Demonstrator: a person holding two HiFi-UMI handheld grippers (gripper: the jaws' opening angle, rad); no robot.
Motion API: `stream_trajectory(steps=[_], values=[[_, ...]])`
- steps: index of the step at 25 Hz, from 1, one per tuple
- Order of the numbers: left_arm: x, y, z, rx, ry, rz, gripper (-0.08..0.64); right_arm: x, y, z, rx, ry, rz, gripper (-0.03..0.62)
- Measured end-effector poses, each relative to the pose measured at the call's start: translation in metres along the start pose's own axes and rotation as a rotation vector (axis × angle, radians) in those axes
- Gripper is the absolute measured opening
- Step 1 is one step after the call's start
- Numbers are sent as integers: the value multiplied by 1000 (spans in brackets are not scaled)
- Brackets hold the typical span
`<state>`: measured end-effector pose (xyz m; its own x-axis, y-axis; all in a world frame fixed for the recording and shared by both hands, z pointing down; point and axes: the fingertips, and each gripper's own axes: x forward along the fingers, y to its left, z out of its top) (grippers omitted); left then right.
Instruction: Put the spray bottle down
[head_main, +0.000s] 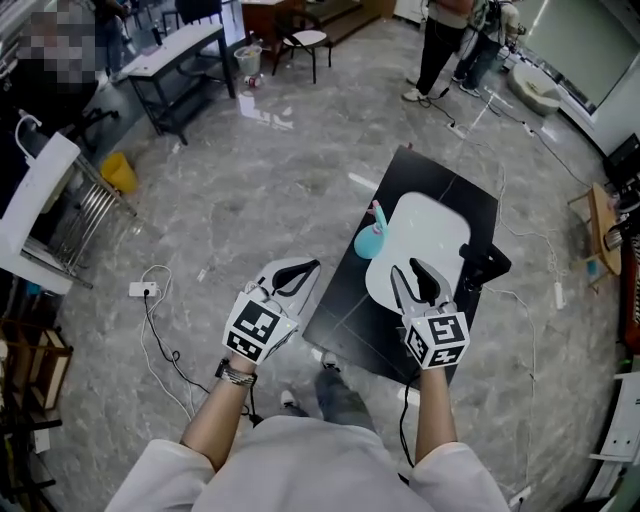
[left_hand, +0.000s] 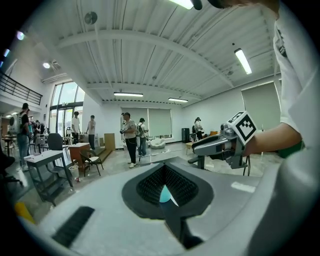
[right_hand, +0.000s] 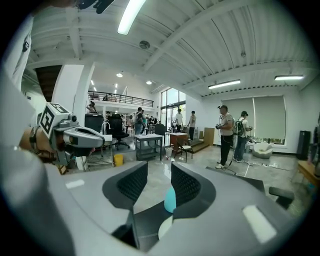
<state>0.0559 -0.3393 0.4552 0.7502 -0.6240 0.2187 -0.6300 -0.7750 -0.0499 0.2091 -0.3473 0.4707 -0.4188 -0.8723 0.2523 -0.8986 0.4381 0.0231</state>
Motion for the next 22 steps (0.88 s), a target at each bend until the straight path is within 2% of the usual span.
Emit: stream_trajectory(steps=[8,19,22], values=[[-19,-20,18,22,-34,-37,5,-45,29,34,-13,-66,-26,55],[-42,-50,52,82,-93,-84,5,-99,54,66,-14,-146,-76,17],[-45,-52,59,96,-105,-86,5,-109,59,75,8,-166,-67,8]])
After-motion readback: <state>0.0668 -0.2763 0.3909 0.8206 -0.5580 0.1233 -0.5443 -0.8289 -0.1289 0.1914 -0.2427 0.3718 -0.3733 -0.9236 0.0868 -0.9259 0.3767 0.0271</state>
